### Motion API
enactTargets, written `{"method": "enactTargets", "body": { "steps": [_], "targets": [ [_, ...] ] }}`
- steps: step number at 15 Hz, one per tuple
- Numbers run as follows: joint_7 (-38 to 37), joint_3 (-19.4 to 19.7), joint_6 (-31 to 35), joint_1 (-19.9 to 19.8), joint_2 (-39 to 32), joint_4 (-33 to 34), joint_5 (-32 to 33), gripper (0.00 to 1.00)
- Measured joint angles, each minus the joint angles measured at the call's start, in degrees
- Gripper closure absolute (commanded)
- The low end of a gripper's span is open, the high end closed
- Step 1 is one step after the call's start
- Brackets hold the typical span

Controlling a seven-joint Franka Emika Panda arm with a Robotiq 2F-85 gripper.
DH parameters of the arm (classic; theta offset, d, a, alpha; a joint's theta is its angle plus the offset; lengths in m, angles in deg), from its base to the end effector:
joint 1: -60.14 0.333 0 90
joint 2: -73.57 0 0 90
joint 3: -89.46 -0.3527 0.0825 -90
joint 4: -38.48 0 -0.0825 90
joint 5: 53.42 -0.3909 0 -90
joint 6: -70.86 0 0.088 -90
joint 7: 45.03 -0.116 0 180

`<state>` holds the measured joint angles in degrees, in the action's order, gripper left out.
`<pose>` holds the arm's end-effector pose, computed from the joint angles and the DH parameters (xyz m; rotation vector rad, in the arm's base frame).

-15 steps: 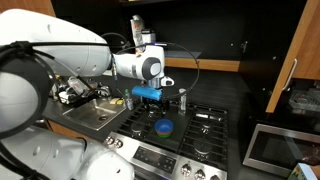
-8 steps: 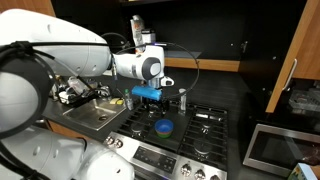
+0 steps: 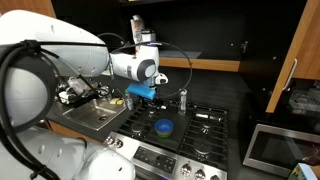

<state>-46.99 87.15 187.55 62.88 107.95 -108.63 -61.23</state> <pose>0.3553 0.0411 0.4863 -3.0351 0.0143 -0.0962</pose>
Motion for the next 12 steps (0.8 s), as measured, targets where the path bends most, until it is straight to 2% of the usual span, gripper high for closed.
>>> {"method": "enactTargets", "body": {
  "steps": [4, 12],
  "targets": [
    [-4.33, -0.94, 6.21, -0.12, -2.68, -0.01, -0.36, 0.00],
    [-4.51, -3.89, 9.36, 0.46, -8.24, -0.19, -0.15, 0.00]
  ]
}}
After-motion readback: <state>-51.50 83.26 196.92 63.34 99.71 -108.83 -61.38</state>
